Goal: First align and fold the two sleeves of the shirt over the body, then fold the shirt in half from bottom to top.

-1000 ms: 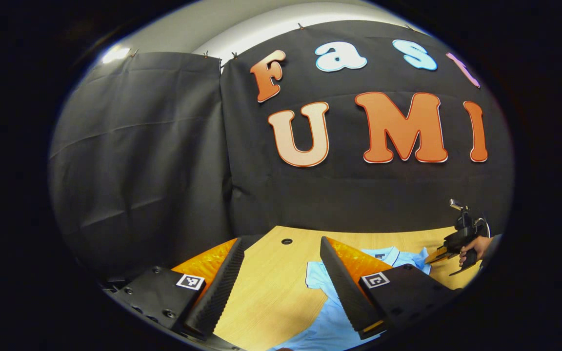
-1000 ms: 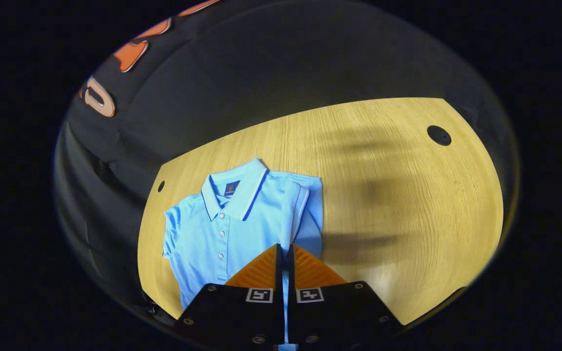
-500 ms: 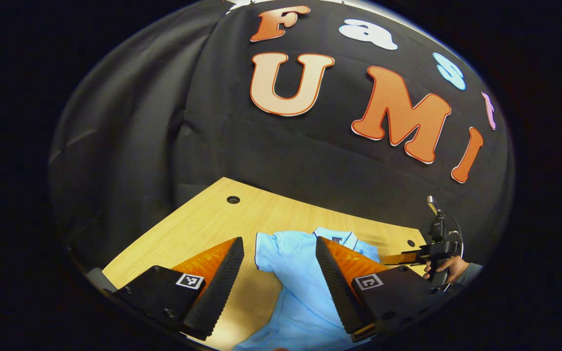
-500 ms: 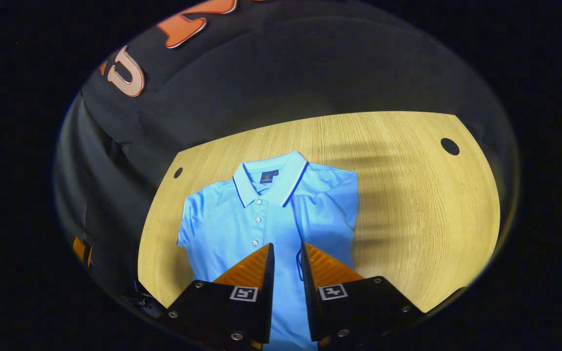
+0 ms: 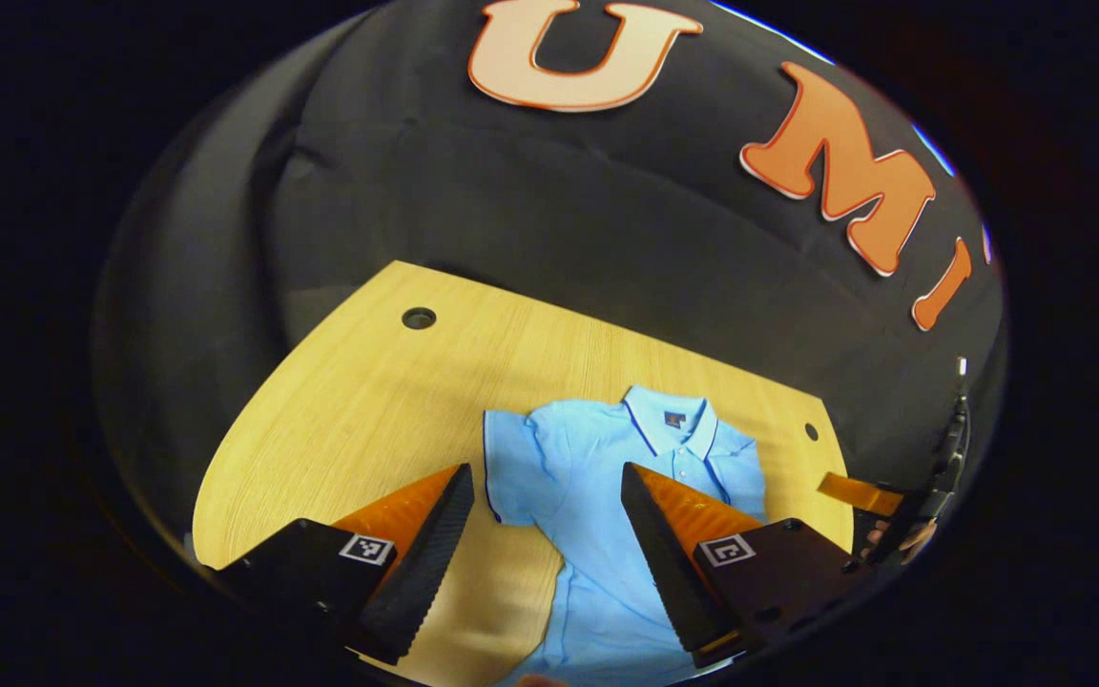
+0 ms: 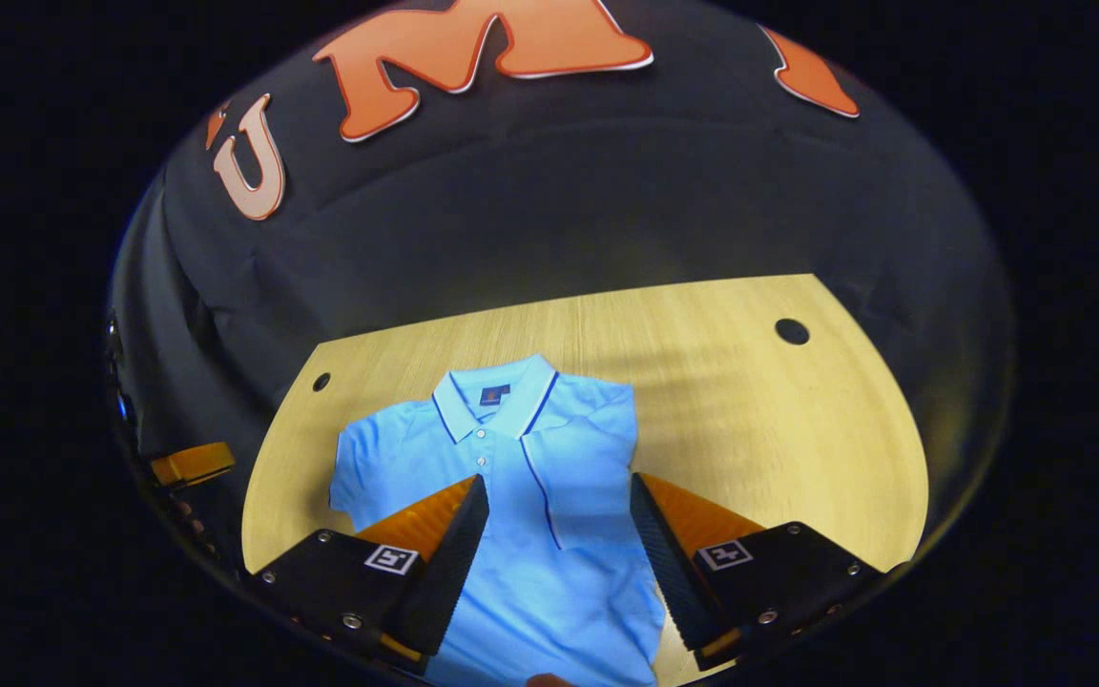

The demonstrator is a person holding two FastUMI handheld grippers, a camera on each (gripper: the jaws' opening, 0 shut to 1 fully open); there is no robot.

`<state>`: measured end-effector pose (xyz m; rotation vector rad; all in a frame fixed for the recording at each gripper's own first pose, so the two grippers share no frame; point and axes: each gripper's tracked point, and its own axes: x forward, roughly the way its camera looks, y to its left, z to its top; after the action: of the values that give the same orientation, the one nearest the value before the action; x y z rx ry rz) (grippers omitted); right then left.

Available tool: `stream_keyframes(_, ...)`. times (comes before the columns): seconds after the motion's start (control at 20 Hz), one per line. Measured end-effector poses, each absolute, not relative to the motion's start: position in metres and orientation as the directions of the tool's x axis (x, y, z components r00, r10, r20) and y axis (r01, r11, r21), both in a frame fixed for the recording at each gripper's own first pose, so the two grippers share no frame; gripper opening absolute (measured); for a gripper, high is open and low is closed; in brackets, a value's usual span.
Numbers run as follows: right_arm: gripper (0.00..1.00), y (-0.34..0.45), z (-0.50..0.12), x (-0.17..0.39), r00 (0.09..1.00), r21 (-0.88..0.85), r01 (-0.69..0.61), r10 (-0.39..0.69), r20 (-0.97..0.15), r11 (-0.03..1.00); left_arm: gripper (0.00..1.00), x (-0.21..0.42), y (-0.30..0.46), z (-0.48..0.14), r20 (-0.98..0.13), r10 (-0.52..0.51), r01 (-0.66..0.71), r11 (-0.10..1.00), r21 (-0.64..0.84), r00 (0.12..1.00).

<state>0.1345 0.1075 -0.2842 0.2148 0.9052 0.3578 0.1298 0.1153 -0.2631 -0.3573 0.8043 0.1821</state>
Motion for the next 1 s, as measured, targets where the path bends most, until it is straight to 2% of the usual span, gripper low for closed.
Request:
stream_keyframes(0.2, 0.94, 0.075, -0.242, 0.131, 0.697, 0.328, -0.136, 0.325, -0.639, 0.935, 1.0, 0.159, 0.122, -0.313, -0.82, -0.026, -0.234, 0.953, -0.193, 0.571)
stream_keyframes(0.3, 0.94, 0.059, -0.229, 0.123, 0.734, 0.312, -0.112, 0.29, -0.614, 0.944, 1.0, 0.172, 0.117, -0.328, -0.841, -0.062, -0.201, 0.959, -0.199, 0.537)
stream_keyframes(0.4, 0.95, 0.044, -0.22, 0.114, 0.762, 0.279, -0.09, 0.246, -0.599, 0.956, 1.0, 0.182, 0.122, -0.344, -0.871, -0.056, -0.175, 0.971, -0.161, 0.488)
stream_keyframes(0.6, 0.95, 0.031, -0.211, 0.089, 0.784, 0.253, -0.064, 0.205, -0.586, 0.965, 1.0, 0.191, 0.127, -0.372, -0.926, -0.077, -0.206, 0.965, -0.162, 0.368)
stream_keyframes(0.8, 0.95, 0.018, -0.212, 0.067, 0.778, 0.279, -0.021, 0.191, -0.598, 0.96, 1.0, 0.19, 0.152, -0.405, -0.974, 0.015, -0.204, 0.978, -0.032, 0.226)
stream_keyframes(0.85, 0.95, 0.015, -0.212, 0.063, 0.779, 0.289, -0.008, 0.187, -0.599, 0.957, 1.0, 0.191, 0.159, -0.406, -0.977, 0.045, -0.202, 0.979, 0.002, 0.207)
stream_keyframes(1.0, 0.96, 0.005, -0.208, 0.058, 0.792, 0.294, 0.015, 0.168, -0.587, 0.956, 1.0, 0.199, 0.158, -0.413, -0.981, 0.042, -0.19, 0.982, 0.005, 0.191)
